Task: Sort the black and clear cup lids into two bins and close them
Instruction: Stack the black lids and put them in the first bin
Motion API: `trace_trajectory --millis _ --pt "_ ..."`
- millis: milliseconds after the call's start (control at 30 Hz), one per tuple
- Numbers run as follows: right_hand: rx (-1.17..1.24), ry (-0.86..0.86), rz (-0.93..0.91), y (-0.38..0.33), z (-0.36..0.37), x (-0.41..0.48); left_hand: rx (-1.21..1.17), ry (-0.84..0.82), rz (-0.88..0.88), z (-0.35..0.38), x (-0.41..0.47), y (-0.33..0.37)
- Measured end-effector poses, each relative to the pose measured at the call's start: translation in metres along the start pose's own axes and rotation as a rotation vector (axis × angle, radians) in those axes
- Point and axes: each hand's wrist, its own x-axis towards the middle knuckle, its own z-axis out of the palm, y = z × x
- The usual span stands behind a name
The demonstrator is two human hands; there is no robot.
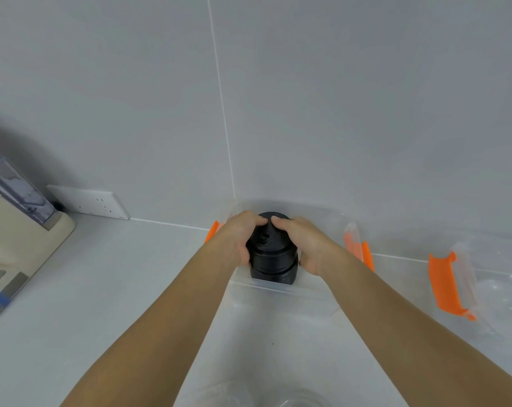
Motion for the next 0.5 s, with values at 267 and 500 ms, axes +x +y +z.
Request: trace_trajectory --millis 267,500 --pt "-0.036 -0.068 0.106 0.003 -0.004 0.0 -0.044 -0.073 -0.076 -0.004 0.01 -0.011" --pt "-0.083 -0.025 0.099 0.006 -0.002 0.004 0.15 -0.044 0.0 0.002 0.011 -0.015"
